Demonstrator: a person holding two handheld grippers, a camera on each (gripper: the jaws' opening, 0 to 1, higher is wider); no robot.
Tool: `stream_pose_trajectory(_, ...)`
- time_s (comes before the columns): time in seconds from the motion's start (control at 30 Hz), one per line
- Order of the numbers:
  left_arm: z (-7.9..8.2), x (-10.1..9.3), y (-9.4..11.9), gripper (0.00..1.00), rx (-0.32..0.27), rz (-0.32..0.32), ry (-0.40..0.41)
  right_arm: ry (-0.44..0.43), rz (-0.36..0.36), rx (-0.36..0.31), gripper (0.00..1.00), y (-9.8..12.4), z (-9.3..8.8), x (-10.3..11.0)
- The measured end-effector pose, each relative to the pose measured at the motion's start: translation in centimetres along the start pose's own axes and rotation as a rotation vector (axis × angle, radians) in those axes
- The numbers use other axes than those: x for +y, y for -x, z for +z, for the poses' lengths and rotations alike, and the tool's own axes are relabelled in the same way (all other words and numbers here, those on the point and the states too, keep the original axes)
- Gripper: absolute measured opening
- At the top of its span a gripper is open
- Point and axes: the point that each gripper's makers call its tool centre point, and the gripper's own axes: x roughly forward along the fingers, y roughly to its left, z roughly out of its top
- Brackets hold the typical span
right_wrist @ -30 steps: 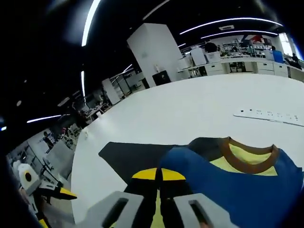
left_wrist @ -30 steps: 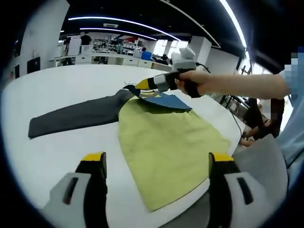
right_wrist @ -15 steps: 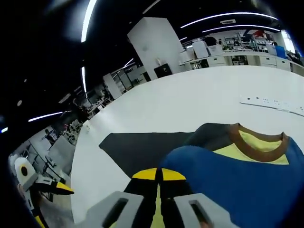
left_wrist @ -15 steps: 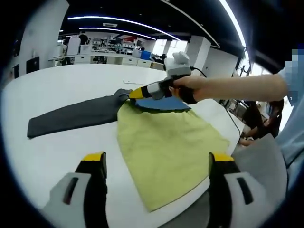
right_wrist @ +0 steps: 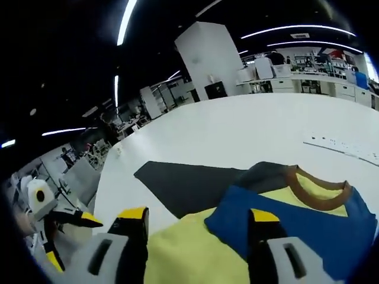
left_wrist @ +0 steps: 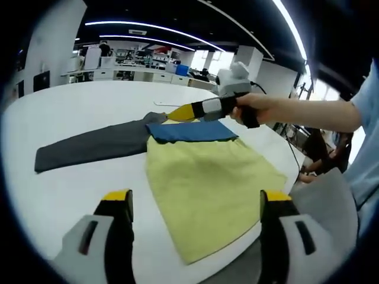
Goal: Fold the garment on the visible template until the final outline fits inside the template.
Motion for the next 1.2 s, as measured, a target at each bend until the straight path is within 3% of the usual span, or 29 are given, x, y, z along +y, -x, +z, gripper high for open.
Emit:
stream_pose_trajectory(0.17,-0.1,-0.2,-0.1,0.86,0.005,-0.008,-0.009,0.003,-0.030,0.007,0.88,1.3,-0.5,-0.7)
stream_pose_trajectory(0.23,-0.1,-0.2,-0.1,0.86,0.005,-0.010,-0.010,-0.014,-0.064,0.034,0.91,2.0,-1.1,-1.3)
stream_pose_trajectory(0.37,0.0,-0.3,-0.2,0.86,0.003,-0.017,-0.002,-0.009,-0.068,0.027,0.97,3.9,-1.3,-1.4)
stream_pose_trajectory(0.6,-0.2,-0.5,-0.3,0.86,0.010,-0.026,-0.002,-0.021,-0.102,-0.031,1.00,7.8,-1.5,-1.9)
stream_pose_trajectory(0.7,0.7,-0.2,0.1,0.85,-0.035,-0.021,0.022,-0.041,-0.113,-0.088,1.00,9.5,-1.2,-2.1)
stream_pose_trajectory(0.77,1.1,0.4,0.3,0.85,-0.043,-0.009,0.021,-0.049,-0.123,-0.148,1.00,10.9,-0.8,-2.3)
stream_pose_trajectory(1.03,4.2,3.9,0.5,0.88,-0.082,0.029,0.012,-0.098,-0.159,-0.227,1.00,15.3,-2.5,-2.9)
stream_pose_trajectory(1.2,6.4,6.9,0.6,0.90,-0.158,0.100,0.012,-0.140,-0.151,-0.302,1.00,17.4,-2.9,-2.6)
